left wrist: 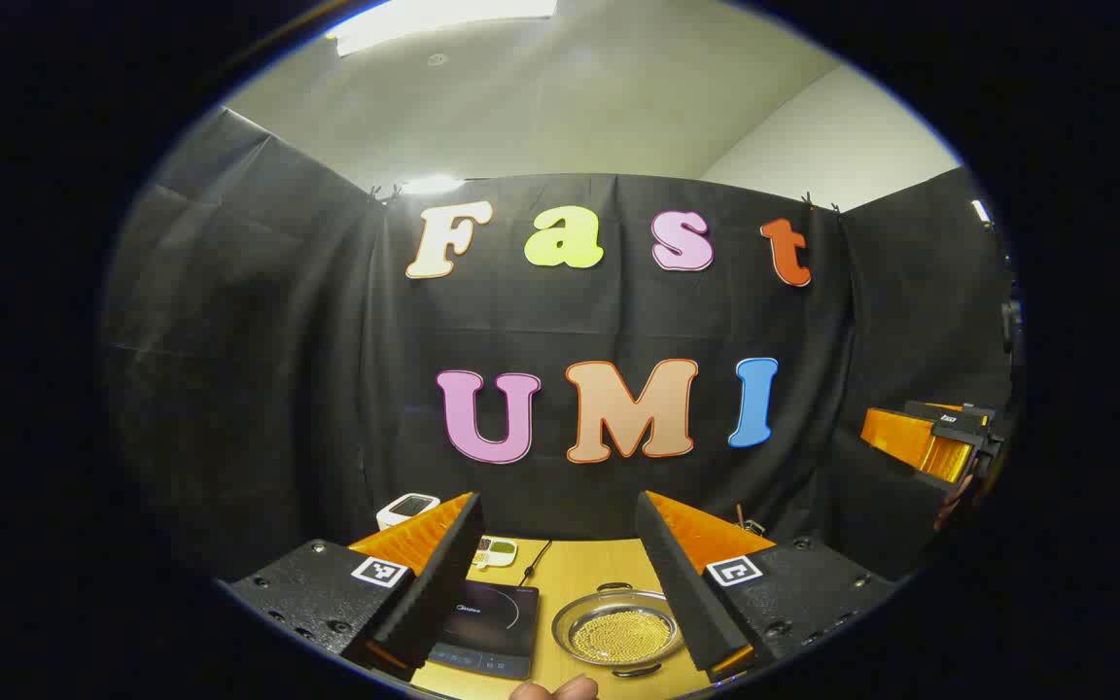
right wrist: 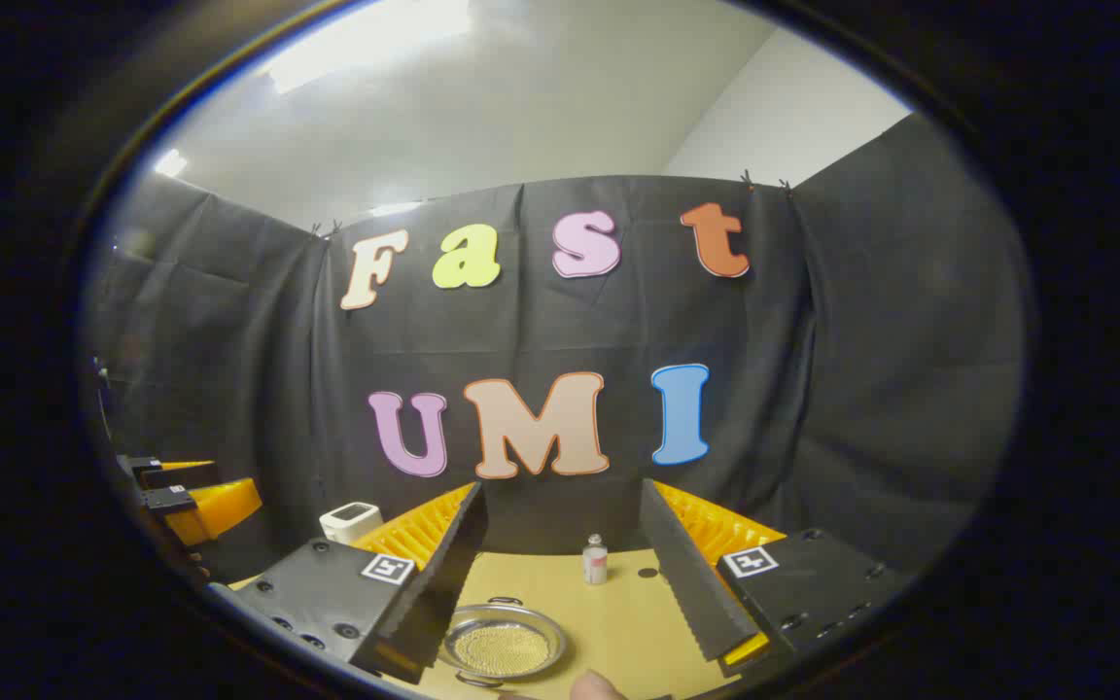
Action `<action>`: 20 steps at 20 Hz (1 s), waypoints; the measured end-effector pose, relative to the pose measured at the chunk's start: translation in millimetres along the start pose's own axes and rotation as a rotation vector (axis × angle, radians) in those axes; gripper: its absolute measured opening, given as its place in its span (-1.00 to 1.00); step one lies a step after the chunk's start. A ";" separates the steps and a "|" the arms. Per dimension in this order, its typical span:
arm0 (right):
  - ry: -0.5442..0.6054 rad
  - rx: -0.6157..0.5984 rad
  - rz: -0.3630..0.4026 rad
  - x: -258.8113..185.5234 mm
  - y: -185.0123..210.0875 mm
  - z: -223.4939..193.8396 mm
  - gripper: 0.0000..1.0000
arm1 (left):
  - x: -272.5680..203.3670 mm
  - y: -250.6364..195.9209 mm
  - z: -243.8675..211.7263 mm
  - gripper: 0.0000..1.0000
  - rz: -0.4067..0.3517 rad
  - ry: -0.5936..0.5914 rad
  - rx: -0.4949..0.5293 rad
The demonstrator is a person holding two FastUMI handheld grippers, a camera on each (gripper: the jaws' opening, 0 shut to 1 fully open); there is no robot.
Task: First push the handle of the pot to place it horizontally, then grasp the pot with both hands and set it on the induction cooktop.
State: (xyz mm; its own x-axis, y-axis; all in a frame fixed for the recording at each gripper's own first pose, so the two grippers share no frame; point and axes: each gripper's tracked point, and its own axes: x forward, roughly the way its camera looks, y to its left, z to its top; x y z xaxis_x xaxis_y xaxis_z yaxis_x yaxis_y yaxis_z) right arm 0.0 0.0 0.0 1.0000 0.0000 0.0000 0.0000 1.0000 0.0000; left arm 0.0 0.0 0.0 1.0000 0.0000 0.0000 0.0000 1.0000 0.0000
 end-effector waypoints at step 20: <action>0.036 -0.007 0.040 5.2 19.4 -15.2 0.29 | 1.4 7.9 -5.9 0.86 0.000 0.012 0.004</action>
State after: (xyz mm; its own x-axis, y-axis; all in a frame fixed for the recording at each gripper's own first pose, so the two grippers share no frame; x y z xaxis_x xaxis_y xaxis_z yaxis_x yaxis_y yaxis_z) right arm 5.2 19.4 -15.2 0.9986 0.0398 -0.0358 -0.0400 0.9992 -0.0063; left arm 1.4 7.9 -5.9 0.9999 -0.0004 -0.0122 0.0004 1.0000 0.0042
